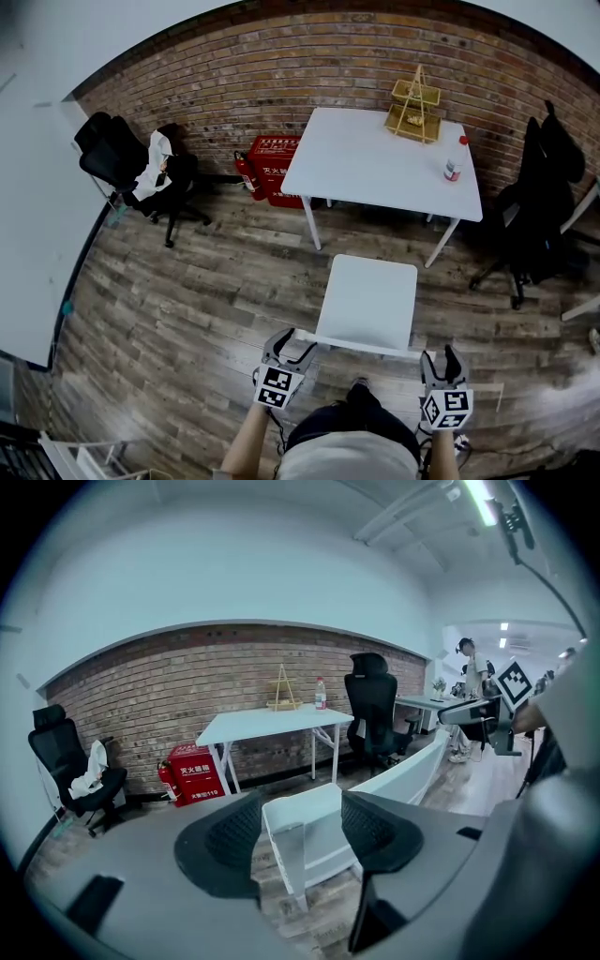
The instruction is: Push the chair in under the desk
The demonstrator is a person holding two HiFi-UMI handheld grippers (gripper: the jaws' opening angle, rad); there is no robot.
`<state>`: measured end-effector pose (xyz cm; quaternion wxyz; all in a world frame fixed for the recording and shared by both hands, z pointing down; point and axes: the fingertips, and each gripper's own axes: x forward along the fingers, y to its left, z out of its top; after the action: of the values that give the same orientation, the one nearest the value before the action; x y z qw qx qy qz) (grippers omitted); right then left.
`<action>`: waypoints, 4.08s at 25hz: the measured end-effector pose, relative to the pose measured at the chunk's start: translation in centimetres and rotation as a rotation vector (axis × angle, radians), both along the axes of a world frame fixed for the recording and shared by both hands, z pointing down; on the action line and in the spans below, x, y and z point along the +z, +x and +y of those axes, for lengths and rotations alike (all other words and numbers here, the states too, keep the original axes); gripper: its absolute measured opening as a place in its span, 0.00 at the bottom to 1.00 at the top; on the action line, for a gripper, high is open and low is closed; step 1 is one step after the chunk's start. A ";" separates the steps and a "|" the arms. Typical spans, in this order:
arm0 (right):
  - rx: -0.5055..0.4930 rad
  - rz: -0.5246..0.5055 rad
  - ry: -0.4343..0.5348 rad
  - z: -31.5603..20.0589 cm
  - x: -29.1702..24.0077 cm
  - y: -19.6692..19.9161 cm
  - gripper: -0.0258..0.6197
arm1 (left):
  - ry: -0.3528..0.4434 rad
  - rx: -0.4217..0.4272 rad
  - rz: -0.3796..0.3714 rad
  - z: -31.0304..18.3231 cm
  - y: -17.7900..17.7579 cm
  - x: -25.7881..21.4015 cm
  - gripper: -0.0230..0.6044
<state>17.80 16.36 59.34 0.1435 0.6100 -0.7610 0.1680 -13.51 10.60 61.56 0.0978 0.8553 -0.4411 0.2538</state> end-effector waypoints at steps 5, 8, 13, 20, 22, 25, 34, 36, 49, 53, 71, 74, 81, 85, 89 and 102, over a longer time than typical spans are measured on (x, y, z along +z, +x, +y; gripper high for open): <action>-0.108 -0.017 -0.029 0.0 0.9 -0.8 0.49 | -0.042 0.005 0.055 -0.7 0.1 0.7 0.53; -0.149 0.023 -0.056 0.1 1.9 -1.2 0.51 | -0.058 0.029 0.072 -1.2 0.6 1.5 0.54; -0.170 0.042 -0.097 0.2 3.4 -2.1 0.52 | -0.097 0.060 0.110 -1.1 0.9 2.2 0.55; -0.201 0.098 -0.138 0.1 4.7 -2.6 0.52 | -0.136 0.135 0.116 -0.2 1.1 2.7 0.56; -0.200 0.105 -0.151 0.0 5.0 -2.6 0.52 | -0.142 0.148 0.108 -0.1 1.3 3.1 0.57; -0.197 0.104 -0.152 0.0 5.3 -2.6 0.52 | -0.144 0.144 0.097 -0.5 1.4 3.3 0.57; -0.186 0.102 -0.142 -0.2 5.1 -2.7 0.52 | -0.173 0.179 0.079 -1.2 1.8 4.5 0.57; -0.184 0.107 -0.138 -0.2 4.9 -2.5 0.52 | -0.165 0.178 0.075 -1.2 1.8 4.5 0.57; -0.174 0.120 -0.170 -0.3 5.1 -2.5 0.52 | -0.153 0.143 0.061 -1.4 1.9 4.5 0.59; -0.166 0.120 -0.159 -0.6 4.8 -2.8 0.52 | -0.161 0.144 0.055 -1.6 1.7 4.6 0.59; -0.167 0.120 -0.157 -4.9 4.9 -0.6 0.53 | -0.159 0.117 0.058 -5.2 3.8 4.7 0.59; -0.175 0.120 -0.162 -5.5 5.0 -0.1 0.53 | -0.160 0.114 0.058 -5.8 4.3 4.7 0.59; -0.186 0.119 -0.158 -7.1 4.9 1.0 0.53 | -0.165 0.103 0.055 -7.0 5.2 4.6 0.59; -0.191 0.121 -0.161 -8.0 4.7 1.6 0.53 | -0.167 0.095 0.053 -7.7 5.9 4.6 0.59; -0.187 0.122 -0.163 -9.1 4.6 1.9 0.53 | -0.165 0.091 0.053 -8.6 6.1 4.5 0.59; -0.177 0.124 -0.173 -12.4 5.1 2.5 0.53 | -0.171 0.096 0.050 -12.1 6.7 4.6 0.59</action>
<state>20.27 3.99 64.48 0.2566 0.5352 -0.7841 0.1814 -6.77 -1.52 66.16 0.1690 0.8699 -0.3739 0.2736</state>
